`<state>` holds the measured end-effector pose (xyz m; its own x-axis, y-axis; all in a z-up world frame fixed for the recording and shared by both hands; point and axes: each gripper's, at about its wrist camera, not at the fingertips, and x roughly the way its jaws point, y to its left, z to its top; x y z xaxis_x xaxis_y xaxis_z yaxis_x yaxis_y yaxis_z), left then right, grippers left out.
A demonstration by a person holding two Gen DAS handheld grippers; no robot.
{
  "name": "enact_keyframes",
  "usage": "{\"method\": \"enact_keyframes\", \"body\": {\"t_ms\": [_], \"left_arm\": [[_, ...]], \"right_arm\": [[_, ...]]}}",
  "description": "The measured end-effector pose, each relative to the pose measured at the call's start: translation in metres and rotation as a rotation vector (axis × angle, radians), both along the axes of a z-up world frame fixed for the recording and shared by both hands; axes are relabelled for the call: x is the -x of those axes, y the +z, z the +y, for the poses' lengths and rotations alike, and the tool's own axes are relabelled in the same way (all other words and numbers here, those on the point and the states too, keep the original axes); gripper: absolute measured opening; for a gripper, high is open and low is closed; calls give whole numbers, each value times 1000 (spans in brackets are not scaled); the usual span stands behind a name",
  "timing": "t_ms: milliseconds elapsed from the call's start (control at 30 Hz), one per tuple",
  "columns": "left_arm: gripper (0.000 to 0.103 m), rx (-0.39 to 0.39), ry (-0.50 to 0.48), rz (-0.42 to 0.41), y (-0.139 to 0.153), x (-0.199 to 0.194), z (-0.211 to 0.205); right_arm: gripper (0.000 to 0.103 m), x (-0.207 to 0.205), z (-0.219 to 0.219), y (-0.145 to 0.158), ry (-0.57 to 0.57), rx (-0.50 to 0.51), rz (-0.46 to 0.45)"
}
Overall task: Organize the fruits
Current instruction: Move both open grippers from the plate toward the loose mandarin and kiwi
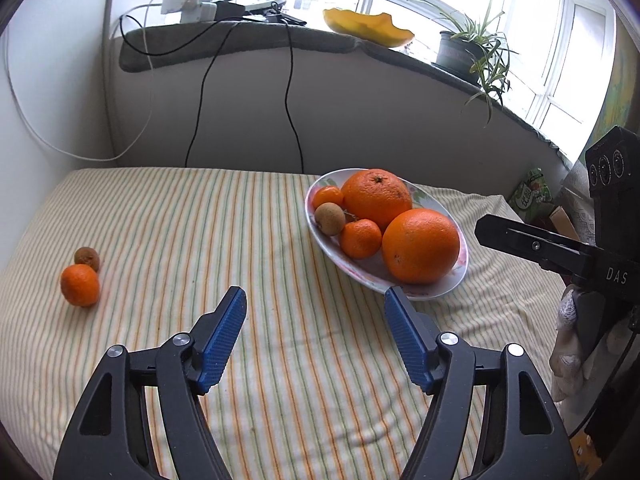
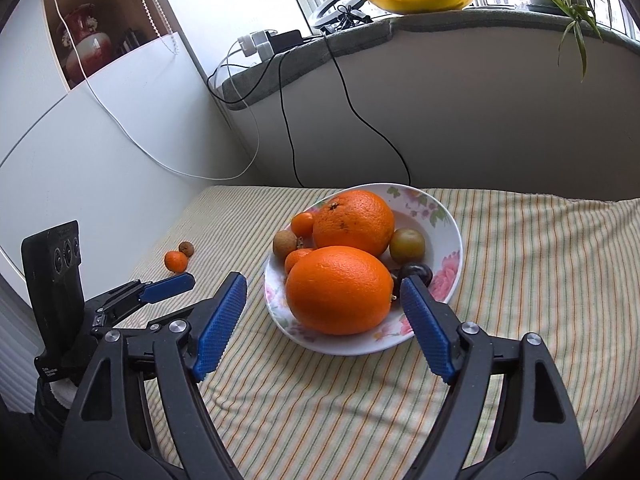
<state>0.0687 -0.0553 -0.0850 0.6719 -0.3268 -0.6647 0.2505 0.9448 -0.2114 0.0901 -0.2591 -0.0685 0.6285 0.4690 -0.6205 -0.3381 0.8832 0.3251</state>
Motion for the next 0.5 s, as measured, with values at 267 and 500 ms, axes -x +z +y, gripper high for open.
{"method": "enact_keyframes", "body": {"t_ms": [267, 500], "left_arm": [[71, 4, 63, 2, -3, 14, 24], [71, 6, 112, 0, -6, 22, 42]], "right_arm": [[82, 7, 19, -2, 40, 36, -9], [82, 10, 35, -1, 86, 69, -30]]}}
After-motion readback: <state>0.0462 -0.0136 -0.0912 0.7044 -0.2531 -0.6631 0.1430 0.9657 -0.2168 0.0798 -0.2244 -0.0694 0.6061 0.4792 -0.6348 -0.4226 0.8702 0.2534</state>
